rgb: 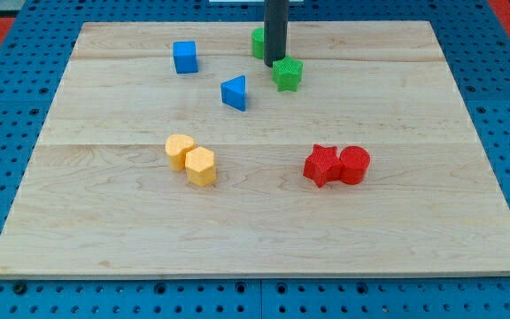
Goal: Move blue triangle below blue cube
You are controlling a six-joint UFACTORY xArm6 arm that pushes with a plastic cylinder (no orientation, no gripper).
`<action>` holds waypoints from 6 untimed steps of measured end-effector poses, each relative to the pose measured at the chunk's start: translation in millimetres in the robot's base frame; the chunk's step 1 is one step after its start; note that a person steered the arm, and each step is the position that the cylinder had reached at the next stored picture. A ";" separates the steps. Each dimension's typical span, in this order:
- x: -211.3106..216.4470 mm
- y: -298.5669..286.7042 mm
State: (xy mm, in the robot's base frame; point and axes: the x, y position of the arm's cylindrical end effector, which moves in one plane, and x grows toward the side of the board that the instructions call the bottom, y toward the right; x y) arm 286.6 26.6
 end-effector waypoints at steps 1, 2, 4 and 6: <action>2.1 0.0; 27.5 12.1; 73.0 -33.7; 40.0 -121.1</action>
